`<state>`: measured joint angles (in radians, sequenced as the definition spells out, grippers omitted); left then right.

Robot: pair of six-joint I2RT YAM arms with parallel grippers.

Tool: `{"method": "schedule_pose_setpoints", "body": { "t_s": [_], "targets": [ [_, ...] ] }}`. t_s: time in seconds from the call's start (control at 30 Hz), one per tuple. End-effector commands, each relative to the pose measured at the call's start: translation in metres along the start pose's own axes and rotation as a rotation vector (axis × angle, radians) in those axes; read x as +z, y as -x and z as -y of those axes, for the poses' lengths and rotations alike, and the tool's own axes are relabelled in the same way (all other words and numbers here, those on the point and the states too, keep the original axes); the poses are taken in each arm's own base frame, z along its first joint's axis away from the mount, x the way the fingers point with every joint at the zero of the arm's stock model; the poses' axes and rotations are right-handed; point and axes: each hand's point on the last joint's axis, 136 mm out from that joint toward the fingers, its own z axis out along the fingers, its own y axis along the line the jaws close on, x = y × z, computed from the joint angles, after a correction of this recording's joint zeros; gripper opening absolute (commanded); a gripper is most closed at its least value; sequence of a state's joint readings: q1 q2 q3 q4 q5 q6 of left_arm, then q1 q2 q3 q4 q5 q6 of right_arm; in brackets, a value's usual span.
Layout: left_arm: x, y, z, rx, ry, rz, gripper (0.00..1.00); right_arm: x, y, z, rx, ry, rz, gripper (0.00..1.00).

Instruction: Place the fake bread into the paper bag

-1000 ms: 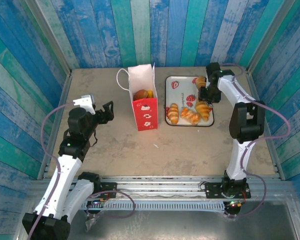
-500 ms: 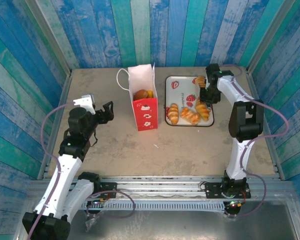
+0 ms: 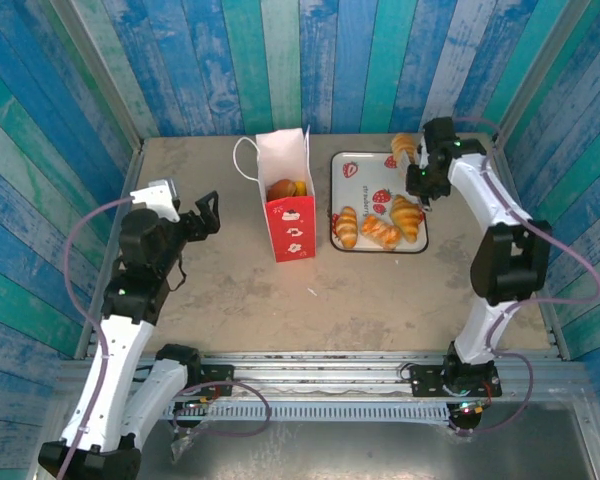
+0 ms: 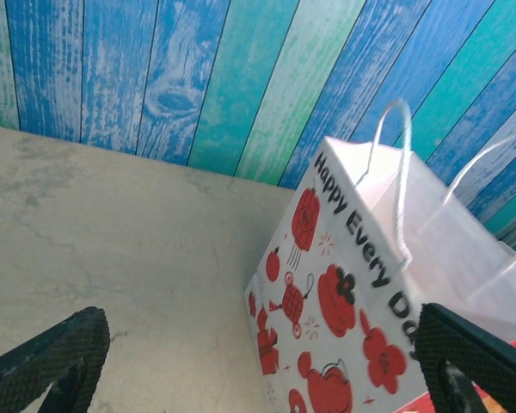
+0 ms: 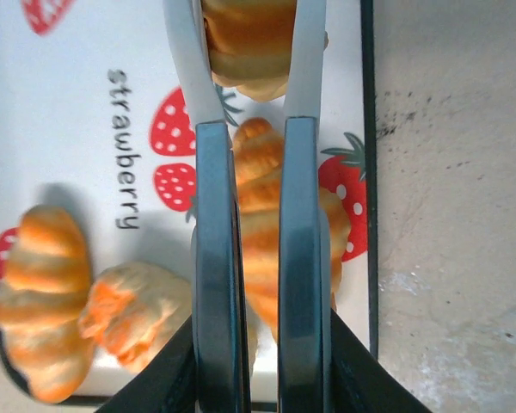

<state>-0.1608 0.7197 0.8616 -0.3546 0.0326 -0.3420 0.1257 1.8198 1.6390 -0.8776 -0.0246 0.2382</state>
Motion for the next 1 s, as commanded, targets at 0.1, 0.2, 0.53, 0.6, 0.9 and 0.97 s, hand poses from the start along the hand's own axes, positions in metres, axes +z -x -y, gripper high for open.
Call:
{"method": "schedule_pose_setpoints", "body": {
  "t_s": [0.1,0.2,0.53,0.6,0.9,0.97],
  "targets": [
    [-0.011,0.03,0.022,0.004,-0.05,-0.044,0.89,-0.089,0.012,-0.027,-0.016,0.102,0.23,0.18],
    [-0.011,0.046,0.03,0.016,-0.069,-0.044,0.85,-0.128,0.005,-0.043,-0.018,0.162,0.305,0.17],
    [0.02,0.067,0.071,0.043,-0.226,-0.179,0.8,-0.236,-0.037,-0.109,-0.055,0.447,0.478,0.16],
    [0.028,0.063,0.08,0.055,-0.277,-0.233,0.8,-0.252,-0.046,-0.121,-0.068,0.498,0.494,0.16],
    [0.076,0.044,0.083,0.069,-0.309,-0.387,0.8,-0.305,-0.084,-0.177,-0.149,0.712,0.515,0.16],
    [0.086,0.043,0.08,0.078,-0.295,-0.396,0.79,-0.311,-0.088,-0.188,-0.16,0.744,0.515,0.16]
  ]
}}
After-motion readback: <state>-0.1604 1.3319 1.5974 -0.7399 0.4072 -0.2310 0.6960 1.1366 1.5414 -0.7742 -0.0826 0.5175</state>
